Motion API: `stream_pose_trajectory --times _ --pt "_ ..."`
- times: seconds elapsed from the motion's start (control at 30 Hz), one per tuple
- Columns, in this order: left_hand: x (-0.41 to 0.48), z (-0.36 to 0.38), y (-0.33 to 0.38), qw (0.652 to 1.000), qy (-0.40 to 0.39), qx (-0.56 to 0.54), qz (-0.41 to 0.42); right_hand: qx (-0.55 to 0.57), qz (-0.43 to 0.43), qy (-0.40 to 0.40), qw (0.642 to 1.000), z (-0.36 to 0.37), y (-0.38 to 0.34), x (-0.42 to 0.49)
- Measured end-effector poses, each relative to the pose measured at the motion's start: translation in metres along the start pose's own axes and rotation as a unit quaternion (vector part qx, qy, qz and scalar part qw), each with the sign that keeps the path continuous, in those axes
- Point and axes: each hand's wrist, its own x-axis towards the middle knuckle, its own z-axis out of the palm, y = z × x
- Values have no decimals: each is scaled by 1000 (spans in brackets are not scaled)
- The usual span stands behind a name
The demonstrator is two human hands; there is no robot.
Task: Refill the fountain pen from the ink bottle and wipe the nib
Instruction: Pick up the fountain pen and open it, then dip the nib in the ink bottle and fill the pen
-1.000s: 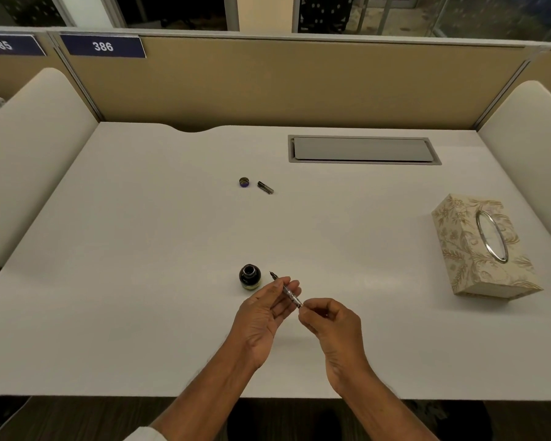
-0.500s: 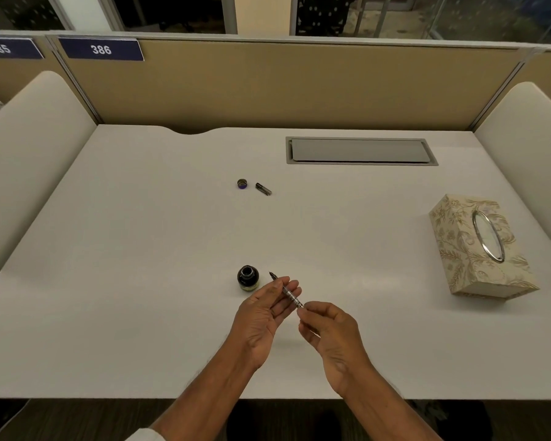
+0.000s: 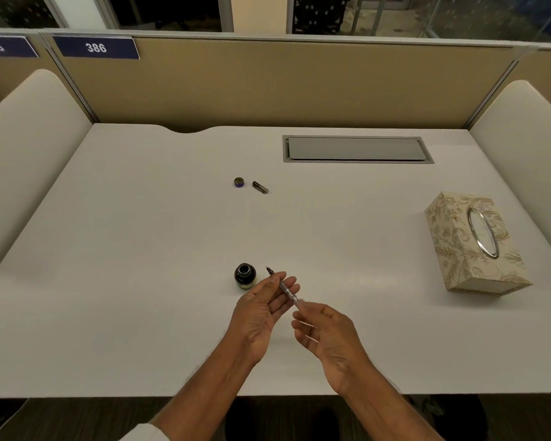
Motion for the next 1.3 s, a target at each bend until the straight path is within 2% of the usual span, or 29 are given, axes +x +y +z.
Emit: stream_pose_trajectory --times 0.13,0.23,0.43,0.57,0.63,0.77,0.93,1.1,1.2,1.3 --pt "-1 2 1 1000 3 3 0 13 12 3 1000 0 -2 0" --pt "-2 3 6 1000 9 -14 8 26 -26 3 999 -2 -2 -1" --pt "-2 2 20 996 30 -68 43 -47 -123 1 991 -22 3 -7" --pt "-4 -4 30 993 41 -95 62 -86 -172 48 980 -32 7 5" --pt "-5 -7 33 992 47 -97 66 -146 -226 97 958 -30 10 22" --pt "-7 -11 31 993 52 -87 59 -274 -325 159 891 -12 16 65" --pt "-8 -12 24 997 49 -55 35 -411 -354 208 814 5 30 114" --pt "-10 -15 20 998 45 -38 27 -479 -402 227 747 13 38 131" --pt "-12 -17 17 999 42 -22 22 -514 -407 234 718 13 42 138" --pt "-14 -18 14 999 40 -8 19 -519 -412 235 712 12 44 142"
